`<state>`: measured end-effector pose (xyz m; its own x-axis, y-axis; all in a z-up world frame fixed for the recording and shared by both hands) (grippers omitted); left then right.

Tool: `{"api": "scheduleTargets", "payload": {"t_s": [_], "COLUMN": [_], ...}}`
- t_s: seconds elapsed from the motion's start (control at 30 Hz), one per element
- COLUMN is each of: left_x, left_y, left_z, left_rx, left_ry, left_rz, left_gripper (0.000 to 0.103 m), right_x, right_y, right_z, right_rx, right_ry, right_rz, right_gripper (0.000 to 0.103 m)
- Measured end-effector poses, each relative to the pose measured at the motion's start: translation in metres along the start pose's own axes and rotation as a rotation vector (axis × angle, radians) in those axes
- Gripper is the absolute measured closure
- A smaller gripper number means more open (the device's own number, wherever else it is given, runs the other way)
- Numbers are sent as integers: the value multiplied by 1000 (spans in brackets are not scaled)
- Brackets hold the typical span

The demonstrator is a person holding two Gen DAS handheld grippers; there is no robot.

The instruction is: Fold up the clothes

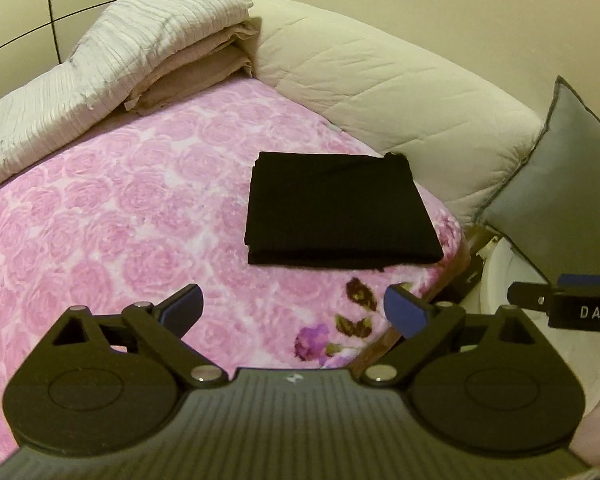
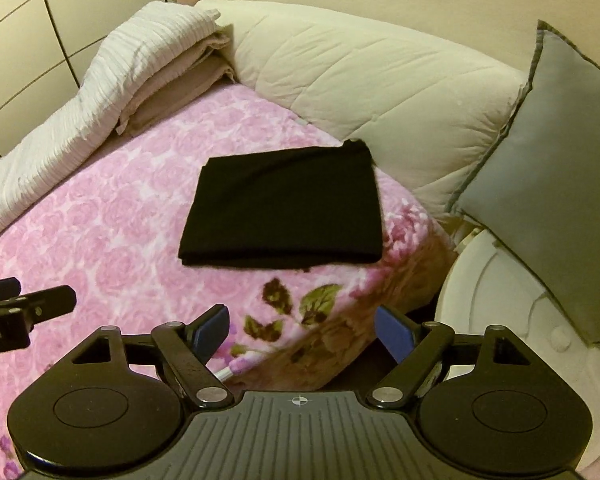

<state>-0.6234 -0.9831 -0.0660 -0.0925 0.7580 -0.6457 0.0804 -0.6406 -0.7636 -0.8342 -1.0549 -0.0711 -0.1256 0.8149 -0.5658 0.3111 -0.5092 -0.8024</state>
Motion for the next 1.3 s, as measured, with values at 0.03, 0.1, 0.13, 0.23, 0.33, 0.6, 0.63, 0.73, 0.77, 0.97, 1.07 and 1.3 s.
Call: {"api": "scheduleTargets", "payload": {"t_s": [0.03,0.1,0.13,0.23,0.33,0.6,0.63,0.73,0.77,0.97,1.07,1.3], "left_x": [0,-1,-2,-1,3,13,11,5,3,-1,0,5], "left_y": [0,-1,-1,-1,-4,-6,-6,-5,-5,0,2,5], "left_z": [2,5,7,12,16,17,16,13,13,18,19,21], "left_rx": [-10,-49,-63,-94,-105,-98,-100,-99,-95,-82,-81,-83], "left_ry": [-1,3,3,-6,-42,-93,-91,-89,-88,-62,-63,-68], "left_rz": [-2,-7,-9,-20,-28,-57,-57,-54,-49,-49,-48,-51], "left_gripper": [9,9,9,9,9,10,10,10,10,9,9,9], "right_x": [-1,-2,-3,-5,-7,-2,-3,-5,-7,-9,-10,-9], "right_y": [0,1,1,3,2,3,3,4,3,3,5,7], "right_z": [3,8,10,17,23,22,21,17,16,12,14,14], "right_rx": [-5,-14,-18,-37,-49,-82,-84,-81,-80,-74,-66,-63], "right_ry": [0,-3,-3,3,-9,-34,-33,-27,-27,-31,-34,-62], "right_rz": [-2,-6,-9,-14,-15,-37,-35,-31,-27,-17,-22,-32], "right_gripper": [20,20,20,20,20,20,20,20,20,20,20,20]}}
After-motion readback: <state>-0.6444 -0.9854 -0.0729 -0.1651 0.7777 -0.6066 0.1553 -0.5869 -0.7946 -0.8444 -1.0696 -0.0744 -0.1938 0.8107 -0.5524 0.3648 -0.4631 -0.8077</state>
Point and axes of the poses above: each gripper's, at about its wrist camera, not at the fingertips, and y roughly the way its jaws point, z to its right, x to its underside, the point moved 8 cm from there along y, roughly the way its jaws point, and after that the axes turned 7 degrees about y, right-handed, at the moved point
